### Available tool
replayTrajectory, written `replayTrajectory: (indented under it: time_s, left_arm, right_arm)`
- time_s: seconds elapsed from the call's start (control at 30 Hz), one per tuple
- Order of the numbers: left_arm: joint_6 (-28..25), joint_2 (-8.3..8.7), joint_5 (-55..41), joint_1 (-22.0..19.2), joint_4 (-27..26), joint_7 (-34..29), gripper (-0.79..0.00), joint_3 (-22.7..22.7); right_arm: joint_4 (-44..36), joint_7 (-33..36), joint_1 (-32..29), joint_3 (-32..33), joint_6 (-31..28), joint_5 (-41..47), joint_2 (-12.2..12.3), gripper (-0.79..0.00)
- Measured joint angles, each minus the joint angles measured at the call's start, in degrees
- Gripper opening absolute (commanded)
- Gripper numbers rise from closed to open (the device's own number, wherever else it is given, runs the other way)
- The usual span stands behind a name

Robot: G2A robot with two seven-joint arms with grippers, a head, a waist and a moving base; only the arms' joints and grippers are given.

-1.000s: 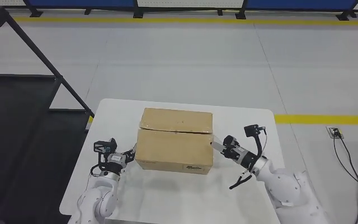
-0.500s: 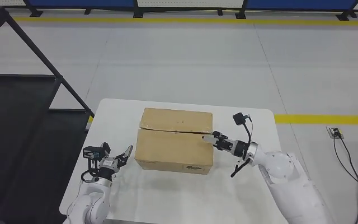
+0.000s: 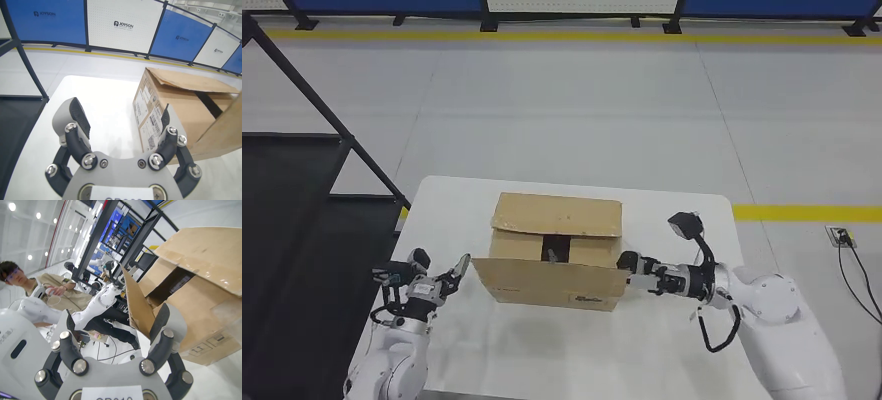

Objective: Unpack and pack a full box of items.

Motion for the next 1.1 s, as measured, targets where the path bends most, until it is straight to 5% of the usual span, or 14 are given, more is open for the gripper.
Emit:
replayTrajectory:
  time_s: [0.2, 0.47, 0.57, 0.8, 1.1]
  left_arm:
    - [-13.9, 1.18, -1.1, 4.0, -4.3, -0.6, 0.000, -4.7]
    - [-31.2, 2.85, 4.4, 6.8, -4.7, -3.9, 0.000, -8.4]
    - [-32.7, 3.13, 8.3, 6.6, -3.9, -4.3, 0.000, -7.8]
    - [-31.7, 3.38, 15.4, 5.3, -1.5, -3.7, 0.000, -5.0]
    - [-30.8, 3.39, 15.6, 4.8, -0.3, -2.7, 0.000, -3.8]
  right_arm:
    - [-7.6, 1.8, -3.7, -1.4, 2.4, -4.2, 2.7, 0.000]
    - [-5.7, 4.2, -2.8, -5.3, 4.9, -6.8, 4.9, 0.000]
    - [-2.8, 3.7, -1.2, -6.0, 8.7, -4.2, 4.9, 0.000]
    - [2.7, -3.9, 4.3, -8.0, 28.8, 7.0, 3.7, 0.000]
    - [2.7, -3.6, 4.1, -8.0, 27.0, 6.6, 3.7, 0.000]
